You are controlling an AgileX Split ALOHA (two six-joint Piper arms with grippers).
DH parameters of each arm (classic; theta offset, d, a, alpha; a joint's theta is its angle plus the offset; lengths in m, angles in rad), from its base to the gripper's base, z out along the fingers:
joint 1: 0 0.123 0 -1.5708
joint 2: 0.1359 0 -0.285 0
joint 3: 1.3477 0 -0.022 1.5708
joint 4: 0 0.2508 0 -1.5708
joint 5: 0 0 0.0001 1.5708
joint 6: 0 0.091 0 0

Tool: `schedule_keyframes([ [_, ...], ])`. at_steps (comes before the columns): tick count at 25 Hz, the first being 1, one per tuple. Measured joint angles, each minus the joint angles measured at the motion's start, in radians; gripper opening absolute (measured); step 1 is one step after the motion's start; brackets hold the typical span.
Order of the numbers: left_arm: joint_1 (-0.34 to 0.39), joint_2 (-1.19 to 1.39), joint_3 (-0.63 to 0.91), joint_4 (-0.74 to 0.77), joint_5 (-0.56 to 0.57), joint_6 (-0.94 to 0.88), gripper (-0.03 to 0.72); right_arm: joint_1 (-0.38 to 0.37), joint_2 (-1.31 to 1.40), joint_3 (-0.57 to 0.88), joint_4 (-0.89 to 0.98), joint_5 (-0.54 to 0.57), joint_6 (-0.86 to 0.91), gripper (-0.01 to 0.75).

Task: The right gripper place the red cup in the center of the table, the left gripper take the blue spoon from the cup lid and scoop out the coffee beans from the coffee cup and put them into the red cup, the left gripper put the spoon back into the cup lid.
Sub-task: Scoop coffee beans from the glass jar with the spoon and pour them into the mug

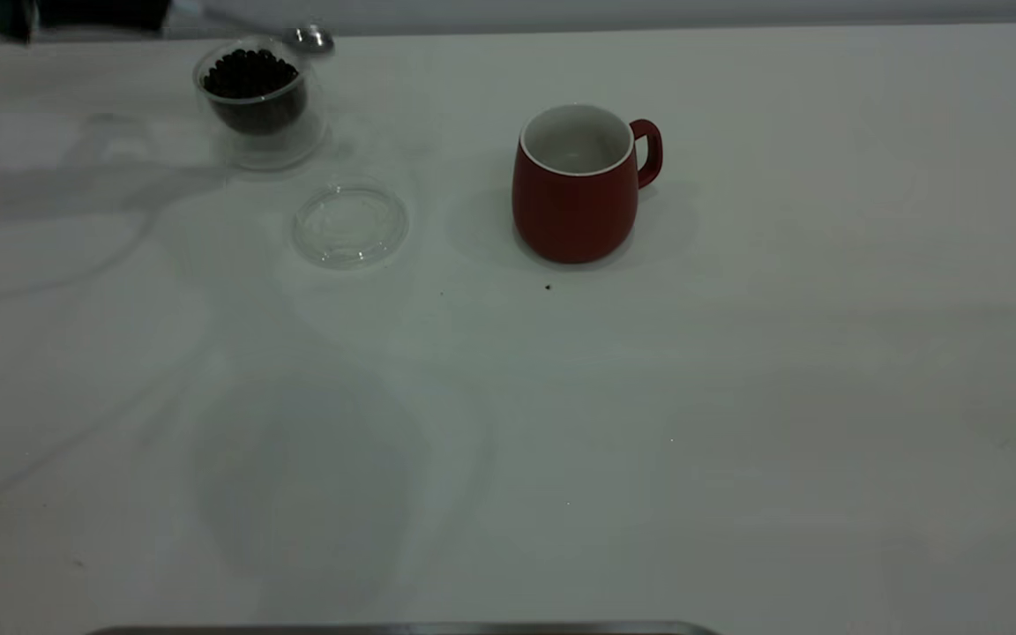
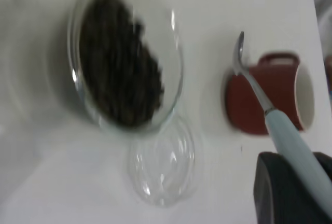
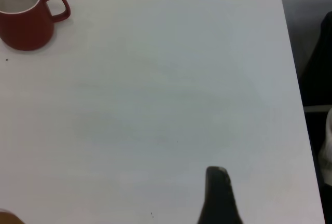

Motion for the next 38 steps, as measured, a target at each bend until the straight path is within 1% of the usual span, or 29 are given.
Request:
schedule_keyframes([
  [4,0.006,-0.002,-0.064,0.076,0.000,-0.017,0.122,0.000,0.000,0.000,0.000,0.000,0.000,0.571],
  [7,0.034,-0.002,-0.069,0.130,0.000,-0.035,0.122,0.000,0.000,0.000,0.000,0.000,0.000,0.571],
  [13,0.114,-0.002,-0.069,0.151,0.000,-0.044,0.122,0.000,0.000,0.000,0.000,0.000,0.000,0.571],
  [15,0.120,-0.002,-0.069,0.152,0.000,-0.035,0.122,0.000,0.000,0.000,0.000,0.000,0.000,0.571],
  [32,0.086,-0.001,-0.069,0.149,0.000,0.193,0.122,0.000,0.000,0.000,0.000,0.000,0.000,0.571],
  [38,0.048,-0.001,-0.069,0.150,0.000,0.236,0.122,0.000,0.000,0.000,0.000,0.000,0.000,0.570],
])
